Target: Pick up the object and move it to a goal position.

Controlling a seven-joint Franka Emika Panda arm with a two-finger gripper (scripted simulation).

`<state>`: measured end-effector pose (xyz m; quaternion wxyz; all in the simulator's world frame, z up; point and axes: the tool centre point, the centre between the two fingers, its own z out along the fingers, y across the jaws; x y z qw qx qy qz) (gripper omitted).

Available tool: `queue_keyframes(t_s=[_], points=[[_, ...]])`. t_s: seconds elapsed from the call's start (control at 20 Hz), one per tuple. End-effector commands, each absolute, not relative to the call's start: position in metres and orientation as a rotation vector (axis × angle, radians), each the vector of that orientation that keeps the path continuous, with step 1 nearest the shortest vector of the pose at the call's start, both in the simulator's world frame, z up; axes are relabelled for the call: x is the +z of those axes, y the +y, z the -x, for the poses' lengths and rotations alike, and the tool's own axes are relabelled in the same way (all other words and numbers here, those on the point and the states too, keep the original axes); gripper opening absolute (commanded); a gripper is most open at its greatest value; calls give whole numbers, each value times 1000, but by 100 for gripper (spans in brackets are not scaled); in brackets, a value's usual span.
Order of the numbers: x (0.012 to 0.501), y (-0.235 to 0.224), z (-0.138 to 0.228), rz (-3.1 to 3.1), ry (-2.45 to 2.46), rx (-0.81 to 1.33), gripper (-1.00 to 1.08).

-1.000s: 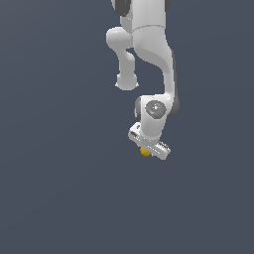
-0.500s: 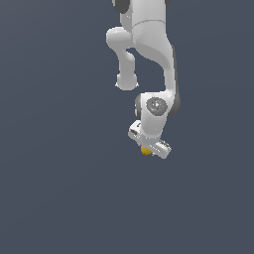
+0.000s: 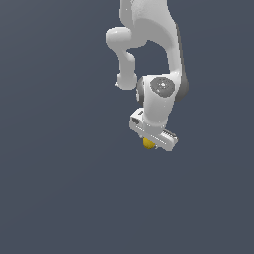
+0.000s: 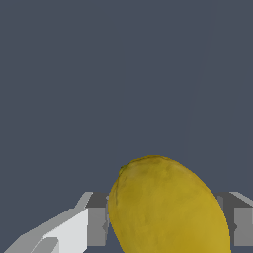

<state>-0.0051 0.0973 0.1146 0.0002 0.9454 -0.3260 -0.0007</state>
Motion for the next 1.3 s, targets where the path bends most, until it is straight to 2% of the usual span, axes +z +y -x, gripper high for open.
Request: queue_keyframes(t_s=[0.0, 0.65, 0.95, 1.25], points=[[142, 98, 4, -2970, -1024, 0, -100], [280, 103, -4, -2969, -1025, 0, -100], [313, 105, -7, -2970, -1024, 0, -100], [326, 106, -9, -2970, -1024, 0, -100]])
